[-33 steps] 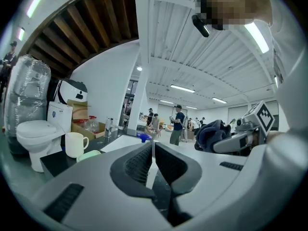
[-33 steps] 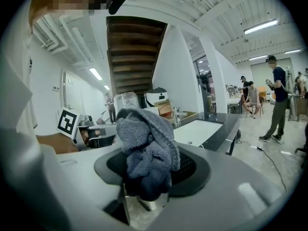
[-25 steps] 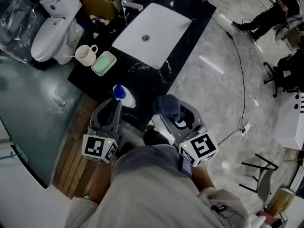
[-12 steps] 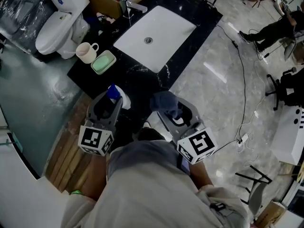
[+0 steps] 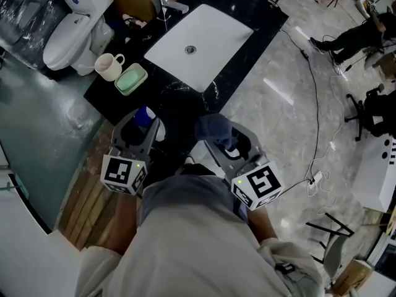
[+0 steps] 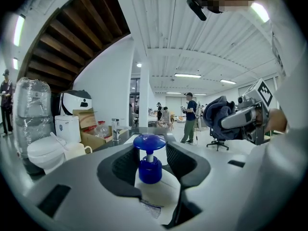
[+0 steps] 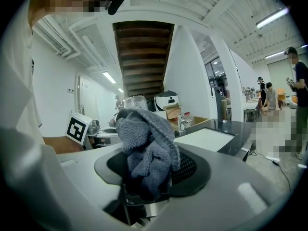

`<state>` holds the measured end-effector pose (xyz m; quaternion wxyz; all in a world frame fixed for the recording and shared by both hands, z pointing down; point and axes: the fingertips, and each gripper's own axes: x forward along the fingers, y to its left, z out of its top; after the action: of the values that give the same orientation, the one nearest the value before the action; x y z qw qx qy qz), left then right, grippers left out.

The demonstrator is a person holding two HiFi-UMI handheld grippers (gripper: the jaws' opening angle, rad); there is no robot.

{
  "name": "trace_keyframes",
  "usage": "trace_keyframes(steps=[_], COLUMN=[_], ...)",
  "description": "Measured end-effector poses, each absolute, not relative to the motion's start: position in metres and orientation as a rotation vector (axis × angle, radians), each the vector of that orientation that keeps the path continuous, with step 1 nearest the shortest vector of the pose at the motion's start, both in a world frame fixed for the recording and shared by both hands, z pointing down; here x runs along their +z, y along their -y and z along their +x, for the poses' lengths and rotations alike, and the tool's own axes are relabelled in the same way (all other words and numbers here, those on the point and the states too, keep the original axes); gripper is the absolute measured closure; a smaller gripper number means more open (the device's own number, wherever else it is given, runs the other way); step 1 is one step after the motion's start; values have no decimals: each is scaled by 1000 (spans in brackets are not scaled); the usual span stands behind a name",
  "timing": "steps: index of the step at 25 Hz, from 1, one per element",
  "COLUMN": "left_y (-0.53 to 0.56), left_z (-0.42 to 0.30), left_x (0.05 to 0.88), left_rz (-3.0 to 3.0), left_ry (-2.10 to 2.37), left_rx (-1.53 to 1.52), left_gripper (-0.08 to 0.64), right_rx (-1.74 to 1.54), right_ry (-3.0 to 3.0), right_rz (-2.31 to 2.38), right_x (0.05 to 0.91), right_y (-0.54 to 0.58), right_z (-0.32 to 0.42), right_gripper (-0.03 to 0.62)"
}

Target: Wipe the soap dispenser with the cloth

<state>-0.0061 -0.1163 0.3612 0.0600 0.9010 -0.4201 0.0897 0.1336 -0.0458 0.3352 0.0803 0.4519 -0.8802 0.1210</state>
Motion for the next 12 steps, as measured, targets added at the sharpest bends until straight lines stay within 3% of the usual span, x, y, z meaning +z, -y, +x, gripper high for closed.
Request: trace_keyframes(steps=[5,8,12], left_y=[122,123,124], left_z=[-8,-11,-14], left_x=[358,358,354], left_rz=[2728,2727,2724], left_ry=[1297,1306,1303], left_rx=[245,214,187], left_gripper=[407,471,474], right_rx=[358,357,345], right_ry=[2624,2614,2612], right_rz=[1335,1311,1275], right_x=[338,341,343], right_y=[53,57,61], right_z=[133,129,119], right_gripper=[407,407,407])
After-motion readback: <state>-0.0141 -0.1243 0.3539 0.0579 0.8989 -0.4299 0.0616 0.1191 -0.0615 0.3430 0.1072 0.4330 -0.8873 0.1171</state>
